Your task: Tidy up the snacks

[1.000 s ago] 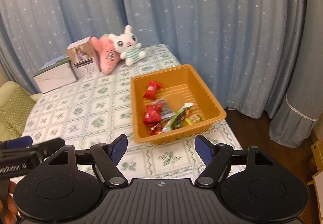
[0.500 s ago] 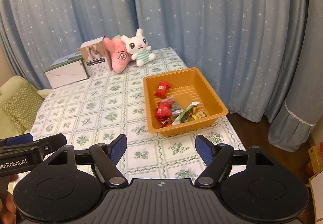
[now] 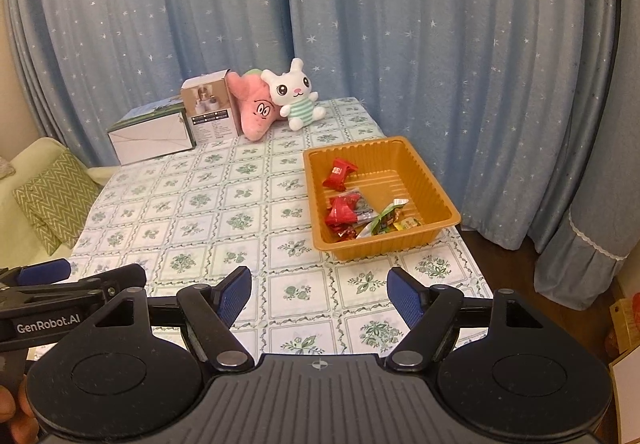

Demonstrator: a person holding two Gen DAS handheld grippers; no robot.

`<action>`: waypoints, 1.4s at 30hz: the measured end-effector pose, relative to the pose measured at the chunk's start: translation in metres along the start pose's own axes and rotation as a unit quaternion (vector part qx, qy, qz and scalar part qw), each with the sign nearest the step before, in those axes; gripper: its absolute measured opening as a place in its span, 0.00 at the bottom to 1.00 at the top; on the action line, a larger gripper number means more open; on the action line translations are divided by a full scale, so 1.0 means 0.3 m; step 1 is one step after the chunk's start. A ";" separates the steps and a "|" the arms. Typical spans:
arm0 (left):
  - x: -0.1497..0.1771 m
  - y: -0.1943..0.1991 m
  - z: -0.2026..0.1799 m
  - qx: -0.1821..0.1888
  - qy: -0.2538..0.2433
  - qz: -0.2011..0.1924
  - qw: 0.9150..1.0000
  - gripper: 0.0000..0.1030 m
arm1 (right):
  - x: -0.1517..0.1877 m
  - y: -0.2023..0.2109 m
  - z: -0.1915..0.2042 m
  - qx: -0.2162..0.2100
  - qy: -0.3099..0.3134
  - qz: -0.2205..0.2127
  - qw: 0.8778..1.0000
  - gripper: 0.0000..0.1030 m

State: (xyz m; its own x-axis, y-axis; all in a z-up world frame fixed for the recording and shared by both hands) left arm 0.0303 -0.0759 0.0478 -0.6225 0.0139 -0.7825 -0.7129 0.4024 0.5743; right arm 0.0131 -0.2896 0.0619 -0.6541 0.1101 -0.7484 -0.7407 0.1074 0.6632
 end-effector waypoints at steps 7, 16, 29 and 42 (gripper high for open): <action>0.001 0.007 -0.014 -0.002 -0.007 -0.005 1.000 1.00 | -0.001 0.014 0.002 -0.002 -0.001 -0.004 1.000 0.72; 0.001 0.013 -0.013 -0.003 -0.007 -0.007 1.000 1.00 | 0.000 0.017 0.000 -0.001 -0.001 -0.006 1.000 0.72; 0.001 0.012 -0.015 -0.003 -0.007 -0.007 1.000 1.00 | 0.000 0.015 -0.002 -0.001 0.003 -0.006 1.000 0.72; 0.001 0.008 -0.018 -0.004 -0.004 -0.007 1.000 1.00 | 0.004 0.012 0.003 -0.001 0.004 -0.006 1.000 0.72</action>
State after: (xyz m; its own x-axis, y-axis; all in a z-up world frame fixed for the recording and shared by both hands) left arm 0.0266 -0.0799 0.0501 -0.6090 0.0157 -0.7930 -0.7246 0.3957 0.5643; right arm 0.0097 -0.2882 0.0633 -0.6460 0.1007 -0.7567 -0.7491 0.1070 0.6537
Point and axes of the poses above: each gripper's, at about its wrist camera, not at the fingertips, and y roughly against the way its jaws point, z to its left, x to its underside, the point moved 3 cm from there along -y, roughly the way its jaws point, and after that the axes turned 15 degrees about x, right-handed, at the moved point
